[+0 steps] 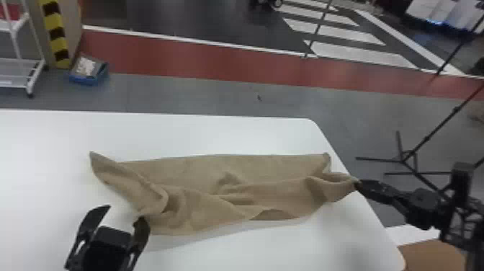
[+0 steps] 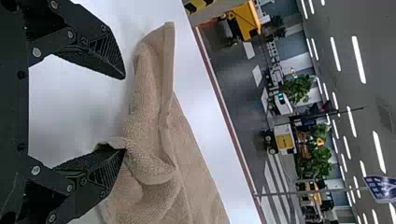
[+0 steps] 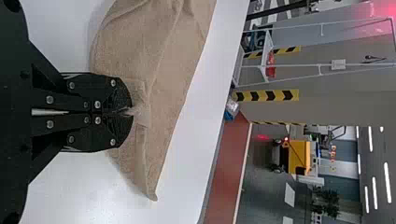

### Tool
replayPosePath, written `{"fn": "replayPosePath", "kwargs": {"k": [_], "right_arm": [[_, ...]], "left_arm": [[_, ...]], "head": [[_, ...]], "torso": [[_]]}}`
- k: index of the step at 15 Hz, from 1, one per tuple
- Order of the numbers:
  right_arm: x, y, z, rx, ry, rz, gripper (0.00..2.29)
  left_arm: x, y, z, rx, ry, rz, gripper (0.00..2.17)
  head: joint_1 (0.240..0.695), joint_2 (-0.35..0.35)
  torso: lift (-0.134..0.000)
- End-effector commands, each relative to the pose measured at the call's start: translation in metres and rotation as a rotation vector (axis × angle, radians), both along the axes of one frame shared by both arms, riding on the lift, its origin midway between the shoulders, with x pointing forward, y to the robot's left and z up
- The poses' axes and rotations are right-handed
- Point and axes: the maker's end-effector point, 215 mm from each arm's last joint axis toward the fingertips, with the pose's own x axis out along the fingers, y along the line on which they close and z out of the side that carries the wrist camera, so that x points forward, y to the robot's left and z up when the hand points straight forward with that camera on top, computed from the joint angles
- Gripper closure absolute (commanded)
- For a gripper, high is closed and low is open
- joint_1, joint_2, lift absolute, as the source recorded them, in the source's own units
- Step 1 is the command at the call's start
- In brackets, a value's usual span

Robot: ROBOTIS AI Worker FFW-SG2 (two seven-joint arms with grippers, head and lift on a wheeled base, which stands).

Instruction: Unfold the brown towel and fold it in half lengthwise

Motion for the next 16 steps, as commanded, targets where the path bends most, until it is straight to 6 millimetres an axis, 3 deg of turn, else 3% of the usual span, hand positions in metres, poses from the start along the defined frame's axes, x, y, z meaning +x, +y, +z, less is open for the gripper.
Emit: {"fn": "replayPosePath", "kwargs": {"k": [1, 9, 11, 14, 16], "right_arm": [[0.0, 0.0, 0.001, 0.003, -0.002, 0.001, 1.15], [-0.003, -0.012, 0.009, -0.001, -0.023, -0.021, 1.15], [-0.003, -0.012, 0.009, -0.001, -0.024, -0.022, 1.15], [-0.005, -0.013, 0.007, -0.001, -0.019, -0.025, 1.15], [-0.008, -0.017, 0.008, 0.0, -0.023, -0.036, 1.15]], "left_arm": [[0.002, 0.018, -0.001, -0.001, 0.01, 0.037, 0.43], [0.023, 0.111, -0.012, 0.025, 0.064, 0.202, 0.43], [0.023, 0.118, -0.009, 0.019, 0.063, 0.213, 0.43], [0.016, 0.109, 0.007, -0.005, 0.045, 0.2, 0.43], [0.016, 0.124, 0.01, 0.02, 0.06, 0.239, 0.43]], "head": [[0.695, -0.35], [0.695, -0.35], [0.695, -0.35], [0.695, -0.35], [0.695, -0.35]], "torso": [[-0.107], [-0.107], [-0.107], [-0.107], [-0.107]]}}
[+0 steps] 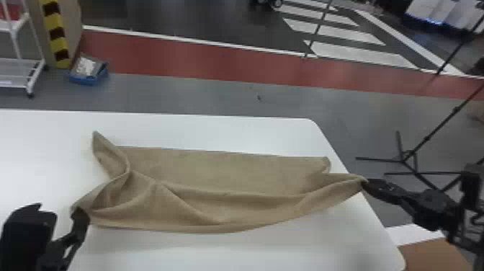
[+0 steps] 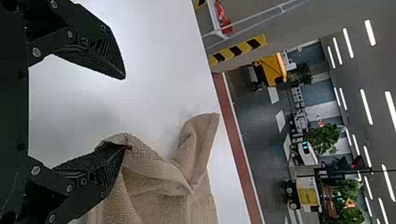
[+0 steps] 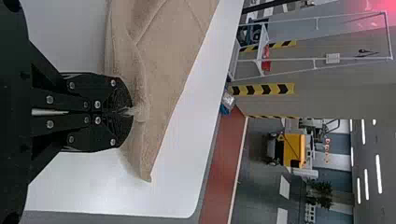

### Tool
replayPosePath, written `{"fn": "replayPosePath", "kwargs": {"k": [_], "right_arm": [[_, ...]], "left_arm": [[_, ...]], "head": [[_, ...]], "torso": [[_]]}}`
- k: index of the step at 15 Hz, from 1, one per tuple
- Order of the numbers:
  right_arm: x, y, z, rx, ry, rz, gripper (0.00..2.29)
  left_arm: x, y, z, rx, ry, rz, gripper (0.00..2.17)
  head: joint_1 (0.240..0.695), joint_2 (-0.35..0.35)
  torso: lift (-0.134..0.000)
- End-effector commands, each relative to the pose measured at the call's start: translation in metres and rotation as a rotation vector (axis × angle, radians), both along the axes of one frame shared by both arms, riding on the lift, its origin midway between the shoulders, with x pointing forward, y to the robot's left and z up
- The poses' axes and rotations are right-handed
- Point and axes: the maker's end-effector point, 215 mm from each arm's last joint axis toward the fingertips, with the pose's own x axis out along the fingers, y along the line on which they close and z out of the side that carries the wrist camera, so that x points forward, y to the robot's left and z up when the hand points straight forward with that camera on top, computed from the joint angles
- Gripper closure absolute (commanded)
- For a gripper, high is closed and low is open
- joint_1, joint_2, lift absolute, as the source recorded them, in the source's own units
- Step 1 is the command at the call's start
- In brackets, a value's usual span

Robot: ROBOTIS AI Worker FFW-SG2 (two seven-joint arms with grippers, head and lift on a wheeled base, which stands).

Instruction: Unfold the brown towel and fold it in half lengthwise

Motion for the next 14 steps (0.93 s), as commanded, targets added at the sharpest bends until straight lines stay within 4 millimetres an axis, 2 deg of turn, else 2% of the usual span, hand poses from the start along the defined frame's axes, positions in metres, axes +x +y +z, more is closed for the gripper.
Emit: {"fn": "replayPosePath", "kwargs": {"k": [1, 3, 5, 7, 10, 14], "right_arm": [[-0.004, -0.003, 0.0, 0.004, -0.003, -0.006, 1.15], [-0.007, -0.004, 0.001, -0.001, -0.008, -0.006, 1.15], [-0.009, -0.004, 0.0, 0.001, -0.011, -0.004, 1.15], [-0.009, -0.004, 0.0, 0.001, -0.011, -0.004, 1.15], [-0.009, -0.003, 0.0, 0.003, -0.009, -0.004, 1.15], [-0.012, -0.003, -0.002, -0.001, -0.005, -0.002, 1.15]], "left_arm": [[0.001, 0.019, 0.0, 0.016, 0.022, 0.044, 0.43], [0.005, 0.042, -0.002, 0.008, 0.032, 0.094, 0.43], [0.001, 0.067, -0.021, 0.026, 0.107, 0.146, 0.43], [0.0, 0.075, -0.02, 0.019, 0.107, 0.161, 0.43], [0.0, 0.066, -0.004, -0.003, 0.067, 0.144, 0.43], [-0.008, 0.029, 0.013, -0.1, 0.043, 0.028, 0.45]], "head": [[0.695, -0.35], [0.695, -0.35], [0.695, -0.35], [0.695, -0.35], [0.695, -0.35], [0.695, -0.35]], "torso": [[-0.107], [-0.107], [-0.107], [-0.107], [-0.107], [-0.107]]}}
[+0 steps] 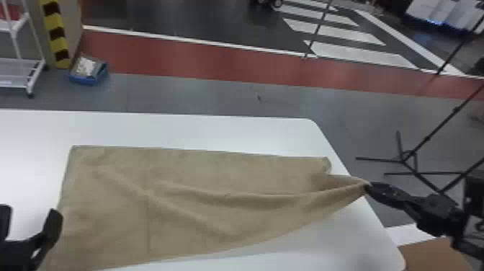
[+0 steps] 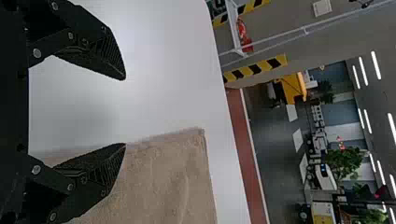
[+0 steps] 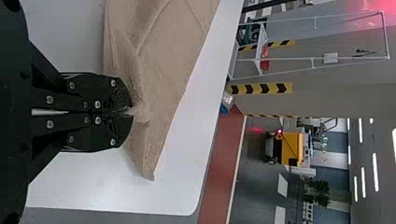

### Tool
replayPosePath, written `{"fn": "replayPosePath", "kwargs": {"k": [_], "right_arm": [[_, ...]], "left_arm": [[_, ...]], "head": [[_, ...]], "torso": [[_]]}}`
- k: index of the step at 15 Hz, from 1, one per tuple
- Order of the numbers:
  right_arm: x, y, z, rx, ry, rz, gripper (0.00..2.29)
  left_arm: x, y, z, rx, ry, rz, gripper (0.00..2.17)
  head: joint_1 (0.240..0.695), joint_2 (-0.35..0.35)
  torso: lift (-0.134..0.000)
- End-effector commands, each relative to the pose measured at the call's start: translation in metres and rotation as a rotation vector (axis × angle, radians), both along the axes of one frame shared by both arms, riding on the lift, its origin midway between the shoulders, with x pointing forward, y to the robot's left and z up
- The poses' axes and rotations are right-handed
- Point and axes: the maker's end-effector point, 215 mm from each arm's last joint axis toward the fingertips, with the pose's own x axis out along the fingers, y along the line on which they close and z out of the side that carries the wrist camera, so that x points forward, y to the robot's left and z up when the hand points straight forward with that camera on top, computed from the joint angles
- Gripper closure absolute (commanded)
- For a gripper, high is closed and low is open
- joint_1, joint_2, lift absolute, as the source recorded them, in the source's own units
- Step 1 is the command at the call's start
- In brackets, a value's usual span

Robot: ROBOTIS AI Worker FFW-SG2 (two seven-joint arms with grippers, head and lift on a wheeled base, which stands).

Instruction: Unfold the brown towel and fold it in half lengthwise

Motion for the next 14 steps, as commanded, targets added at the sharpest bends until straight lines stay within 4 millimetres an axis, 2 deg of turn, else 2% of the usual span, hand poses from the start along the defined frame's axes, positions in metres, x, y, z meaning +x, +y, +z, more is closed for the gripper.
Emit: {"fn": "replayPosePath", "kwargs": {"k": [1, 3, 7, 10, 14], "right_arm": [[-0.002, 0.0, -0.002, 0.0, 0.004, 0.0, 1.15], [-0.006, -0.001, -0.004, -0.002, 0.01, 0.0, 1.15], [-0.035, -0.025, -0.004, -0.022, -0.011, -0.049, 1.15], [-0.05, -0.032, -0.008, -0.024, -0.013, -0.07, 1.15], [-0.053, -0.028, -0.013, -0.014, -0.015, -0.073, 1.15]], "left_arm": [[-0.006, -0.015, 0.011, -0.052, -0.012, -0.042, 0.45], [-0.016, -0.016, 0.011, -0.058, 0.019, -0.064, 0.45], [-0.053, 0.003, -0.022, -0.07, 0.24, -0.088, 0.6], [-0.071, 0.013, -0.025, -0.069, 0.315, -0.088, 0.6], [-0.076, -0.003, -0.026, -0.13, 0.334, -0.129, 0.6]], "head": [[0.695, -0.35], [0.695, -0.35], [0.695, -0.35], [0.695, -0.35], [0.695, -0.35]], "torso": [[-0.107], [-0.107], [-0.107], [-0.107], [-0.107]]}}
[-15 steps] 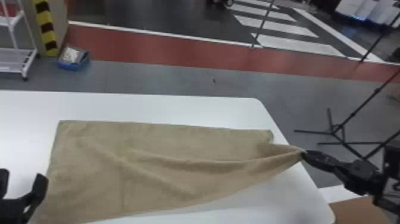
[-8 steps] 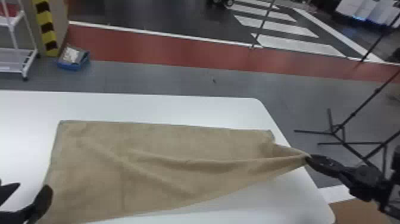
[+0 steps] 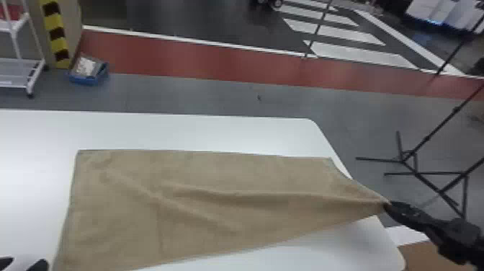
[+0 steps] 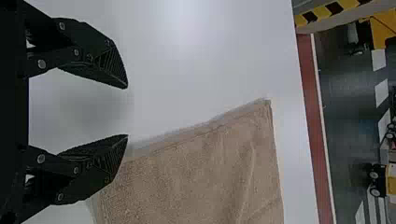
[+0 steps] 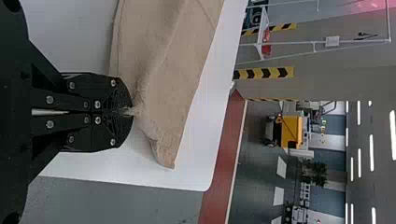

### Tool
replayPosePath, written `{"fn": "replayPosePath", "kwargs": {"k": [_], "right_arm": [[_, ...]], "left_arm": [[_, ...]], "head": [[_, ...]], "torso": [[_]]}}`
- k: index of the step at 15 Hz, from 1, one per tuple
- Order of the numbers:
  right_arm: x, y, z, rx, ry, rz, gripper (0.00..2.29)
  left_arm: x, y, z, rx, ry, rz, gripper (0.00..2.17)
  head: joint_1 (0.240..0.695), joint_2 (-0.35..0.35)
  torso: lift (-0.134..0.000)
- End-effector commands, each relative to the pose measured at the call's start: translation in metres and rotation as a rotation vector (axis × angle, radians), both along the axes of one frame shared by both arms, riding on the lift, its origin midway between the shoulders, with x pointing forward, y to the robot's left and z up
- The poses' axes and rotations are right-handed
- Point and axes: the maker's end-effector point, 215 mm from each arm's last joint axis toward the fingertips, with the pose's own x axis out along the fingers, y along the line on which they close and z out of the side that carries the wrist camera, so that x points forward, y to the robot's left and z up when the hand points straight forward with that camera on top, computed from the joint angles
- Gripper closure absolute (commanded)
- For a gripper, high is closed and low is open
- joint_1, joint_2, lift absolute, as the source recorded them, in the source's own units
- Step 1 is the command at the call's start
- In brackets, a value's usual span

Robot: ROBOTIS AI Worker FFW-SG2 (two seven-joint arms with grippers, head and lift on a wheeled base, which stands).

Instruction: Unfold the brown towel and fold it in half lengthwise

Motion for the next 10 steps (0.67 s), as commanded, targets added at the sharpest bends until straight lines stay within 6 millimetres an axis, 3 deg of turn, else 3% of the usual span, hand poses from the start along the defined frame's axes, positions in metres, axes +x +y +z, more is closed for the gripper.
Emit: {"fn": "replayPosePath", "kwargs": {"k": [1, 6, 10], "right_arm": [[-0.001, 0.002, -0.002, -0.001, -0.003, 0.001, 1.15], [-0.003, 0.0, -0.005, -0.003, -0.004, -0.003, 1.15], [-0.005, -0.001, -0.006, -0.005, -0.002, -0.005, 1.15]], "left_arm": [[-0.002, -0.013, 0.0, -0.051, 0.009, -0.024, 0.6], [-0.008, -0.039, 0.006, -0.22, 0.036, -0.087, 0.6], [-0.015, -0.031, -0.004, -0.197, 0.068, -0.093, 0.6]], "head": [[0.695, -0.35], [0.695, -0.35], [0.695, -0.35]], "torso": [[-0.107], [-0.107], [-0.107]]}}
